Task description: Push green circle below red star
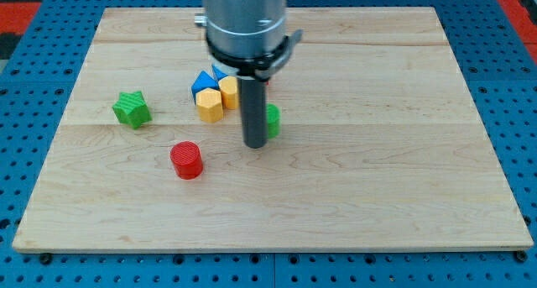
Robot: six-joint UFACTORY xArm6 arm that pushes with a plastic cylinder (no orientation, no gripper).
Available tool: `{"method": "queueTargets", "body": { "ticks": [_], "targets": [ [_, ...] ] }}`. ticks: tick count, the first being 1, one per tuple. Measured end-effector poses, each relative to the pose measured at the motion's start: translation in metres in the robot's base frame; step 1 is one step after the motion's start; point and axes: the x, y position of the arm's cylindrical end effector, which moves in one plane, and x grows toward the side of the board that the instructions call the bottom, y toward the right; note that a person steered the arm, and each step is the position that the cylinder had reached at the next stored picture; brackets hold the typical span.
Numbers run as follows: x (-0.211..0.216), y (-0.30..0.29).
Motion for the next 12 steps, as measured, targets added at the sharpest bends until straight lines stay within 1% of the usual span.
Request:
{"method": "queueTargets", "body": {
  "ticks": [1, 2, 3, 5, 6, 7, 8, 9, 10, 12],
  "targets": [
    [0.0, 0.018],
    [0.0, 0.019],
    [-0.003, 0.006],
    [-0.041, 0.004],
    [-0.033, 0.025],
    [-0.025, 0.07],
    [-0.052, 0.083],
    [-0.058, 0.065],
    [-0.053, 0.037],
    [-0.06, 0.024]
  ]
}}
